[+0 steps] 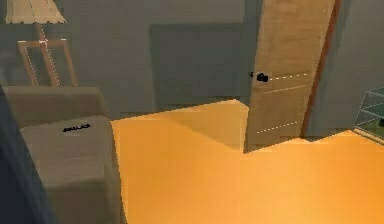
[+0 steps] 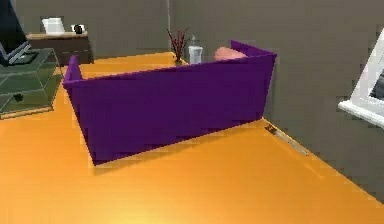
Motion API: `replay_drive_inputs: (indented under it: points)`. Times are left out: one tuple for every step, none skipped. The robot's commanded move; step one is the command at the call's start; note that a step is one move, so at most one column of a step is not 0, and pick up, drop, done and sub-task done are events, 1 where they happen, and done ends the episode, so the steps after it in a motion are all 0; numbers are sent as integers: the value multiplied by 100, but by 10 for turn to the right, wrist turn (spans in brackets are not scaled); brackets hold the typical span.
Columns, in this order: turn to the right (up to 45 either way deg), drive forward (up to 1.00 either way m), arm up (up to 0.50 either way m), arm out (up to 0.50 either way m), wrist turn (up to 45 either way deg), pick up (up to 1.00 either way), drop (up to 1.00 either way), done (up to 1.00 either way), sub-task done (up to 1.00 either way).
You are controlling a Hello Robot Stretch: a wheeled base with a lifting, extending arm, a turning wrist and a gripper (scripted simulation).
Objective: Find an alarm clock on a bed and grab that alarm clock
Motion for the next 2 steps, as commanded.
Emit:
replay_drive_inputs:
  points:
    - [0, 100, 0, 0, 0, 0, 0, 0, 0]
    - [0, 100, 0, 0, 0, 0, 0, 0, 0]
